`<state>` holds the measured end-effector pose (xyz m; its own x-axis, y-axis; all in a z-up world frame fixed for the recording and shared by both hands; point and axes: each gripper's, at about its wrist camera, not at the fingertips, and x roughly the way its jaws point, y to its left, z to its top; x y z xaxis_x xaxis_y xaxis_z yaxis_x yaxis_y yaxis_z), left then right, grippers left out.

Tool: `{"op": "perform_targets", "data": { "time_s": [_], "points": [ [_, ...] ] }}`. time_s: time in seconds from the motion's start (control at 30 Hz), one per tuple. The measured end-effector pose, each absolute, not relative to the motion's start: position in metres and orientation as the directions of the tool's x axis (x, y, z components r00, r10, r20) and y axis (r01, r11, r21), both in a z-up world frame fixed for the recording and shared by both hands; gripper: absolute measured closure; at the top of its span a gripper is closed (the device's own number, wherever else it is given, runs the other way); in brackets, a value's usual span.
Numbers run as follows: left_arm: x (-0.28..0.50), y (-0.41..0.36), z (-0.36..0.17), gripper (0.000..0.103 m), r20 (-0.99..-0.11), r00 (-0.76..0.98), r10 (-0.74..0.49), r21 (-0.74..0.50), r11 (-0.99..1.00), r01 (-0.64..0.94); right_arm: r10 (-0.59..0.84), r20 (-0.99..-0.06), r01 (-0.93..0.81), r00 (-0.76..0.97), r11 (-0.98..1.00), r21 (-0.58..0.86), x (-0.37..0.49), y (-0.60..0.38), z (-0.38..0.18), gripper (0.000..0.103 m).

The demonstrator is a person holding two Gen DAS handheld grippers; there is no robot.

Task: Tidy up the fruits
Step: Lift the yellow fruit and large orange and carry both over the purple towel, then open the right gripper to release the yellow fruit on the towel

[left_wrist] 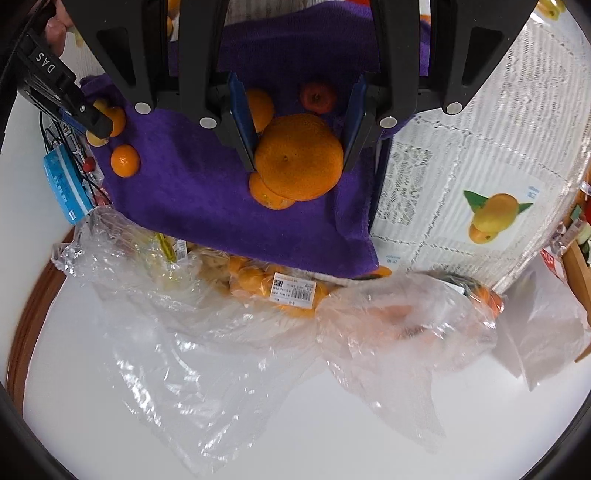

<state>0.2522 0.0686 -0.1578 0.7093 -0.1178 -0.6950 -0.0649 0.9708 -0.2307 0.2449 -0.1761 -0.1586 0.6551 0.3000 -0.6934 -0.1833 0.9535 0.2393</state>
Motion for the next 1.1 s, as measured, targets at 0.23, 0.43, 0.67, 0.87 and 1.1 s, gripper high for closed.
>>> {"op": "perform_targets", "data": {
  "time_s": [0.23, 0.43, 0.67, 0.87, 1.1],
  "points": [
    [0.258, 0.067, -0.168, 0.061, -0.695, 0.709, -0.121, -0.232, 0.971, -0.062, 0.322, -0.709, -0.190, 0.628, 0.946, 0.261, 0.249, -0.174, -0.172, 0.074],
    [0.262, 0.071, -0.172, 0.061, -0.704, 0.698, -0.128, -0.250, 0.965, -0.075, 0.327, -0.711, -0.196, 0.623, 0.945, 0.262, 0.250, -0.171, -0.176, 0.074],
    [0.264, 0.068, -0.174, 0.061, -0.711, 0.690, -0.135, -0.247, 0.967, -0.065, 0.310, -0.729, -0.207, 0.610, 0.951, 0.232, 0.252, -0.164, -0.181, 0.074],
    [0.265, 0.067, -0.176, 0.061, -0.715, 0.686, -0.134, -0.246, 0.967, -0.067, 0.321, -0.742, -0.219, 0.588, 0.947, 0.236, 0.255, -0.161, -0.186, 0.074],
    [0.266, 0.067, -0.176, 0.061, -0.717, 0.685, -0.128, -0.236, 0.970, -0.065, 0.320, -0.744, -0.223, 0.586, 0.947, 0.231, 0.255, -0.161, -0.187, 0.074]
  ]
}}
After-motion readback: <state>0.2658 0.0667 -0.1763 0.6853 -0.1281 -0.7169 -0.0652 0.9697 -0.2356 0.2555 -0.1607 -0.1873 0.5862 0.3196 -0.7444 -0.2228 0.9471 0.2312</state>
